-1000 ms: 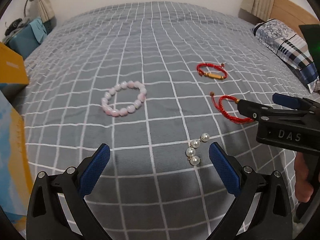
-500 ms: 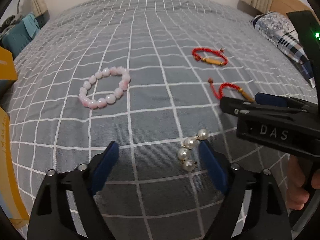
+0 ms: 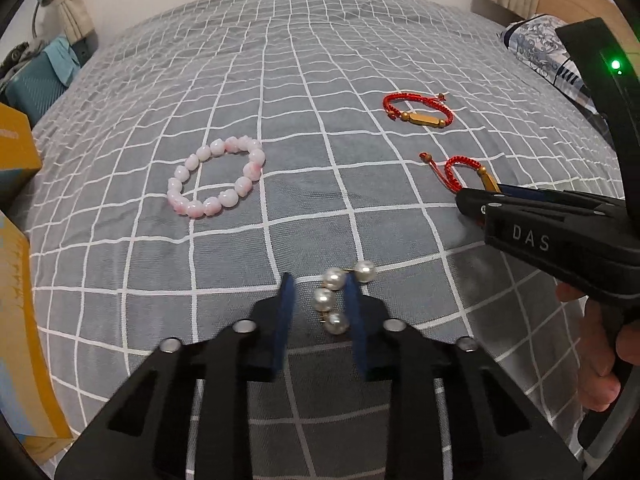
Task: Organize jewelry
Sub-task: 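Grasp the pearl bracelet with left tool while right tool grasps red string bracelet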
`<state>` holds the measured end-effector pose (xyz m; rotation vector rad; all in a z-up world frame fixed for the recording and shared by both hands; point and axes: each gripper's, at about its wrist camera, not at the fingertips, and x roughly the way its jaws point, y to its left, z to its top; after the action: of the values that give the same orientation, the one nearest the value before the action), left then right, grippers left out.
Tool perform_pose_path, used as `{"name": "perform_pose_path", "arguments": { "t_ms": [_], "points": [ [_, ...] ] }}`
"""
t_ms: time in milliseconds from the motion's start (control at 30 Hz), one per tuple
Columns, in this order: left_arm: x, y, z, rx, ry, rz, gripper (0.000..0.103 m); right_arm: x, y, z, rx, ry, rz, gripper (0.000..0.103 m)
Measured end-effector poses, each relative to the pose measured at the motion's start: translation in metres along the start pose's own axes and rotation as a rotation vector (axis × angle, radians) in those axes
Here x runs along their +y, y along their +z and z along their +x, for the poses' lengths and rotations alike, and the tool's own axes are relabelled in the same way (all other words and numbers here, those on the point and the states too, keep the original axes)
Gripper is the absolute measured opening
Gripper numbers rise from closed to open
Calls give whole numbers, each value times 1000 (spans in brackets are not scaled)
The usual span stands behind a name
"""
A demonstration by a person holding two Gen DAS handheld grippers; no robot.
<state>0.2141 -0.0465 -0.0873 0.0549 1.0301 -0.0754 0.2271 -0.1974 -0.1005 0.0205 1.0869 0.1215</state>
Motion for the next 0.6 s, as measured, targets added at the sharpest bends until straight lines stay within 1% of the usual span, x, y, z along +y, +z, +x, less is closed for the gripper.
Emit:
{"name": "perform_pose_path", "arguments": {
  "t_ms": [33, 67, 167, 267, 367, 600],
  "points": [
    [2, 0, 0, 1, -3, -7, 16, 1, -1, 0, -1, -4, -4, 31],
    [3, 0, -1, 0, -5, -12, 15, 2, -1, -1, -7, -15, -16, 27],
    [5, 0, -3, 0, -17, -30, 15, 3, -3, -2, -13, -21, -13, 16],
    [4, 1, -6, -5, -17, -32, 15, 2, -3, -4, -19, -25, -11, 10],
    [5, 2, -10, -12, -20, -35, 12, 2, -4, -7, -28, -23, -6, 10],
    [8, 3, -17, -23, -25, -49, 11, 7, -4, -17, -63, -11, -7, 9]
  ]
}}
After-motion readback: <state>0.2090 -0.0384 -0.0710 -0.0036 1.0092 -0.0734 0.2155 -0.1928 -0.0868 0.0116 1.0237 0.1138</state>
